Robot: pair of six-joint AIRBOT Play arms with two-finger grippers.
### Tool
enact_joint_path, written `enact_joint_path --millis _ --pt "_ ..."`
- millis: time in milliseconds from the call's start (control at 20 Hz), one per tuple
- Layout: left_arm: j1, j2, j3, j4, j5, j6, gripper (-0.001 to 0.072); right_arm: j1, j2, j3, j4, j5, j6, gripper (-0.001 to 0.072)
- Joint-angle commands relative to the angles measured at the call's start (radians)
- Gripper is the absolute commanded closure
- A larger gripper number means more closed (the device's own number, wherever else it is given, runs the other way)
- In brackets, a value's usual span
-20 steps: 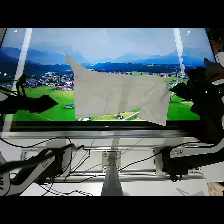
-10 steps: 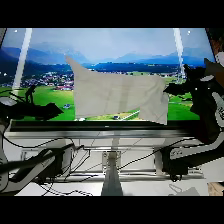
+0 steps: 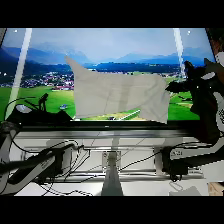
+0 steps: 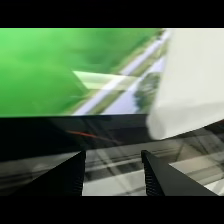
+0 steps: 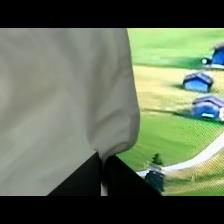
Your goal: Fold the clothes and pants, and hang the long-sleeved shirts on hangers.
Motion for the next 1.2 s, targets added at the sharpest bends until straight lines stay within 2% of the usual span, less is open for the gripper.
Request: enact_joint_path --millis 0,200,250,300,350,500,850,1000,1150 --pt "-0.121 -0.012 -0.025 -0.103 0.183 0.023 0.0278 0.001 0.011 0.001 0.004 0.003 0.003 0.0694" --pt "-0.229 -0.118 -0.024 -0.237 0.22 0.023 0.0284 0.001 0.011 0.001 0.005 0.034 0.003 0.0693" --pt "-0.241 -0.149 -0.02 -0.247 0.219 0.024 0.0381 0.001 0.012 0.001 0.005 0.04 0.004 0.0694" --pt "-0.246 -0.173 -0.011 -0.246 0.216 0.024 0.0583 0.001 0.015 0.001 0.008 0.052 0.004 0.0694" --pt "-0.246 -0.19 0.006 -0.246 0.208 0.026 0.0692 0.001 0.026 0.001 0.008 0.058 0.004 0.0694" --pt "-0.238 -0.186 0.141 -0.239 0.131 0.15 0.0695 0.001 0.111 0.001 0.027 0.055 0.003 0.0694" --pt "-0.096 -0.04 0.791 -0.235 0.106 0.155 0.0696 0.001 0.547 0.001 0.042 0.029 0.003 0.0694" --pt "-0.017 0.072 0.959 -0.235 0.177 0.155 0.0695 0.001 0.779 0.001 0.183 -0.084 0.003 0.0694" --pt "0.039 0.229 0.983 -0.235 0.318 0.155 0.0695 0.001 1.006 0.001 0.372 -0.244 0.002 0.0694"
